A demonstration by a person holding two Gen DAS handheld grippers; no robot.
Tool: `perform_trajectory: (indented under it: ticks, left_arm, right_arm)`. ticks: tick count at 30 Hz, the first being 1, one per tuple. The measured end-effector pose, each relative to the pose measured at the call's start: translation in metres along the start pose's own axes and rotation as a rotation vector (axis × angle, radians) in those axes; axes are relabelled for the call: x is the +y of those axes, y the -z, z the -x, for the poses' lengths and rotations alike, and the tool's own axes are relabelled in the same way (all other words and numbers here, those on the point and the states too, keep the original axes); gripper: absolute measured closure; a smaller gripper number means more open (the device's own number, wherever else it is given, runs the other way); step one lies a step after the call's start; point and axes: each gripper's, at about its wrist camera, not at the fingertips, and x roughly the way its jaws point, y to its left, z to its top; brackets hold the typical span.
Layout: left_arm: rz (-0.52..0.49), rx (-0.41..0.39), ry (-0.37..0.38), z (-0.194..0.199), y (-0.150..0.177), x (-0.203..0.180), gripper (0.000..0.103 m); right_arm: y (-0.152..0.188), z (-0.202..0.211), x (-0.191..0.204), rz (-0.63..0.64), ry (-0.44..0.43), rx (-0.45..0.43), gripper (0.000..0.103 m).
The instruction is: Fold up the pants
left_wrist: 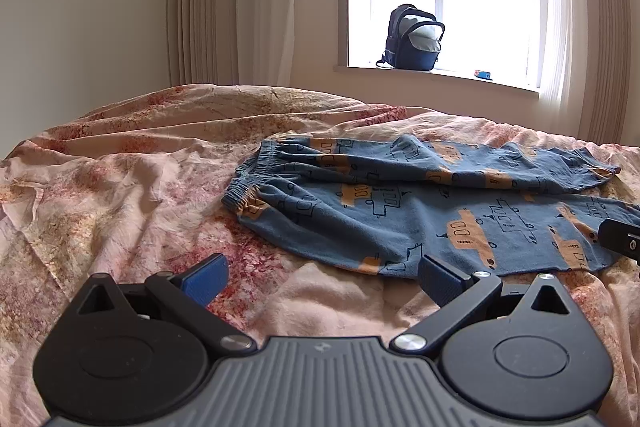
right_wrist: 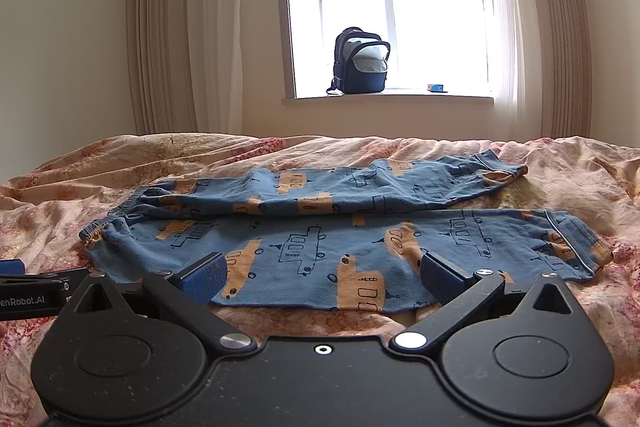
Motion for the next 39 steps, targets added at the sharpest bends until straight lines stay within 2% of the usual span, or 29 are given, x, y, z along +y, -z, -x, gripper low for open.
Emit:
perform_trajectory:
  ticks: [39]
  left_arm:
    - [-0.008, -0.003, -0.001, -0.0002, 0.0027, -0.0032, 0.0]
  right_arm:
    - [-0.0008, -0.0027, -0.0004, -0.005, 0.003, 0.01, 0.0]
